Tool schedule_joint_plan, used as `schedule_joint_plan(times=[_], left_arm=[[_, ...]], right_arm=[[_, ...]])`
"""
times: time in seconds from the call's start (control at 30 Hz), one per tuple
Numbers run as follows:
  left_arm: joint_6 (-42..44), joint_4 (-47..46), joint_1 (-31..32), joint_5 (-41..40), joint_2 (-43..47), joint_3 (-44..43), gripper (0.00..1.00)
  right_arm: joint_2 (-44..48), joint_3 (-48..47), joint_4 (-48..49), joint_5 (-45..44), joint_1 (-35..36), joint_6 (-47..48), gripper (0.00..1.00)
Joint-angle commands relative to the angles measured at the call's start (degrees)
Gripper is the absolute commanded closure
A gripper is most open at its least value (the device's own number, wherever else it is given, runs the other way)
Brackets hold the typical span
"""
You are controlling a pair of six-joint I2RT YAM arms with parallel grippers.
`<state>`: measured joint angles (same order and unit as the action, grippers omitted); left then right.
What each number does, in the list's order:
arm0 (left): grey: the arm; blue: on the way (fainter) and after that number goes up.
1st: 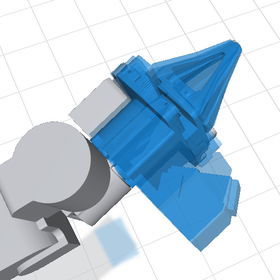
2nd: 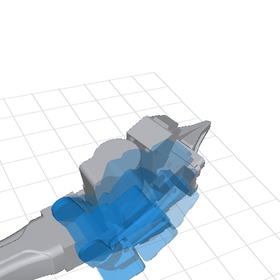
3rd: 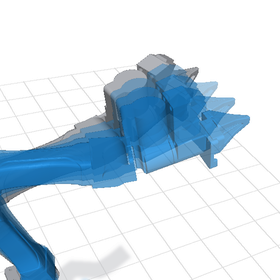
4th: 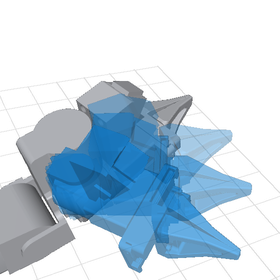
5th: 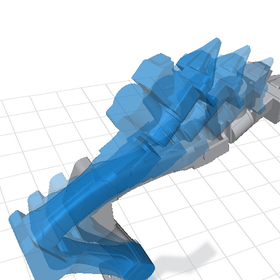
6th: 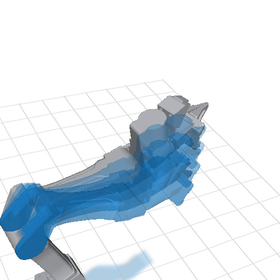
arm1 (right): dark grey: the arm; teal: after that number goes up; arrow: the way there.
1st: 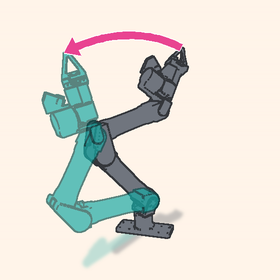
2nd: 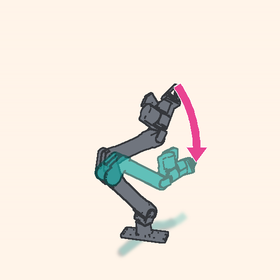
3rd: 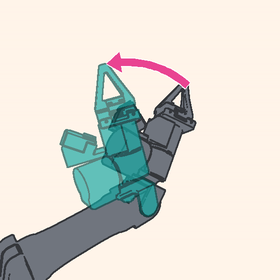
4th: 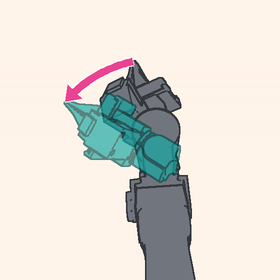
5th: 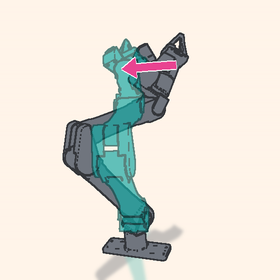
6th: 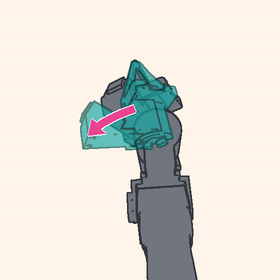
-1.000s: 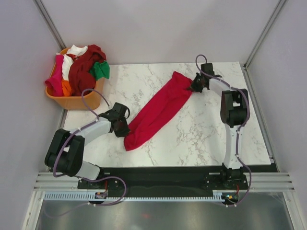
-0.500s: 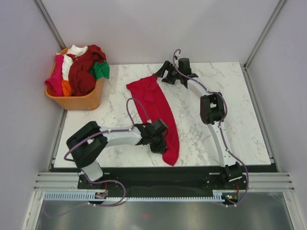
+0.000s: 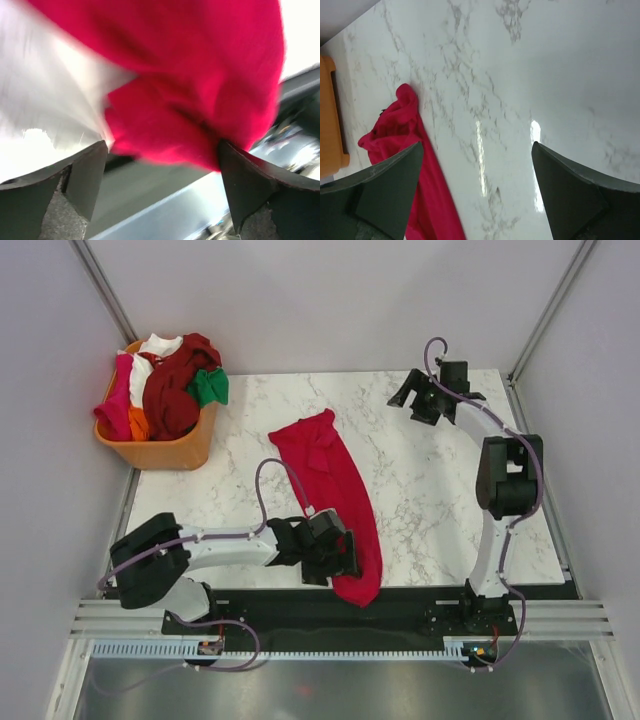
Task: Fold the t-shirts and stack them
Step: Fold the tshirt
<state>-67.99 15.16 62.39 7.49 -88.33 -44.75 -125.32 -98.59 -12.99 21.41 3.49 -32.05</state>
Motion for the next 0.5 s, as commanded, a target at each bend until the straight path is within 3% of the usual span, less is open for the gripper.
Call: schedule_joint_plan(times=[0.0, 0.13, 0.27, 0.47], left_arm=[[-2.23, 12.93, 5.62, -5.19, 6.40, 3.18, 0.00], [-0.23, 25.69, 5.55, -17.11, 14.32, -2.07, 0.00], [10.64, 28.08, -5.75, -16.54, 16.53, -5.78, 0.01], [21.21, 30.99, -15.43, -21.19, 10.57, -16.76, 0.02]], right_arm=[[10.34, 11.51, -5.29, -0.77, 2.49, 3.40, 0.02], [18.78, 24.12, -6.86, -4.70, 7.23, 6.30, 0.02], [27.64, 34.06, -6.25, -5.50, 9.96, 6.56, 0.02], [37.33, 40.66, -7.75, -6.56, 10.75, 7.88, 0.02]])
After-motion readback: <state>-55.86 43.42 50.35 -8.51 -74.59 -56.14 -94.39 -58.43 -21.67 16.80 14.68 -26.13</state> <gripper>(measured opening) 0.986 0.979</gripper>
